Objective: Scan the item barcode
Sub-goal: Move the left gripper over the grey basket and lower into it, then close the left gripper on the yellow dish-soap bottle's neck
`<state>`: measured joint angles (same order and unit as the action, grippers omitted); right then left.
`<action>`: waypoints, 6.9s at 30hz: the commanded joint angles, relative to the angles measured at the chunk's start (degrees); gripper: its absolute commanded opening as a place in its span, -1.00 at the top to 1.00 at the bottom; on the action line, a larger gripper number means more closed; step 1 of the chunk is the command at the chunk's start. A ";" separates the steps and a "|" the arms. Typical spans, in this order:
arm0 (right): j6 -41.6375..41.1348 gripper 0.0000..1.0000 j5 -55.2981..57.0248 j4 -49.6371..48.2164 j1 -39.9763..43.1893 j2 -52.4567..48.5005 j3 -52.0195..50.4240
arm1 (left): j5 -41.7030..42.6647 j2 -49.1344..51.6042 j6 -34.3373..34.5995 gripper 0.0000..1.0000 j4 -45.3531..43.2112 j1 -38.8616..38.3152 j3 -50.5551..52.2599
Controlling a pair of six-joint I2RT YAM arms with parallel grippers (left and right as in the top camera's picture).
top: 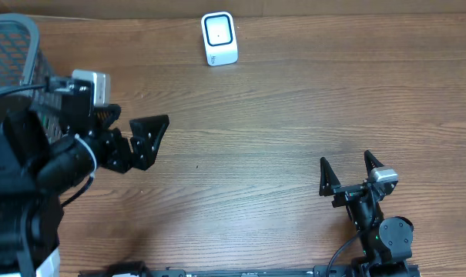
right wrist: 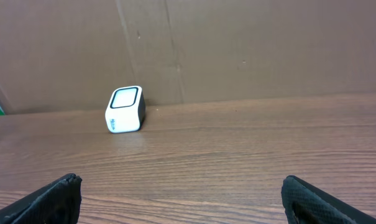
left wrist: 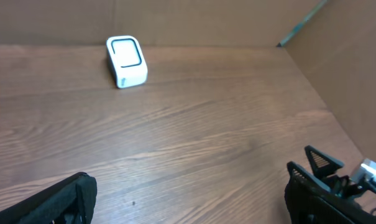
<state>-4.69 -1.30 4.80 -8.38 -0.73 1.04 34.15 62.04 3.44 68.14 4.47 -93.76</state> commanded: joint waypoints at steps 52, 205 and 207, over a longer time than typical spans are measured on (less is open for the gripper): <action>-0.02 -1.00 -0.26 -0.11 -0.11 0.57 -0.59 | -53.24 26.51 14.27 -0.99 3.50 20.79 -26.91; -0.02 -1.00 -0.26 -0.11 -0.11 0.57 -0.59 | -38.58 46.51 16.09 -0.16 -2.21 40.50 -0.35; -0.02 -1.00 -0.26 -0.11 -0.11 0.57 -0.59 | -38.58 46.51 16.09 -0.25 -2.21 40.50 -0.35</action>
<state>-4.67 -1.30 4.80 -8.40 -0.73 1.04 -4.54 108.38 19.16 66.13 45.10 -94.19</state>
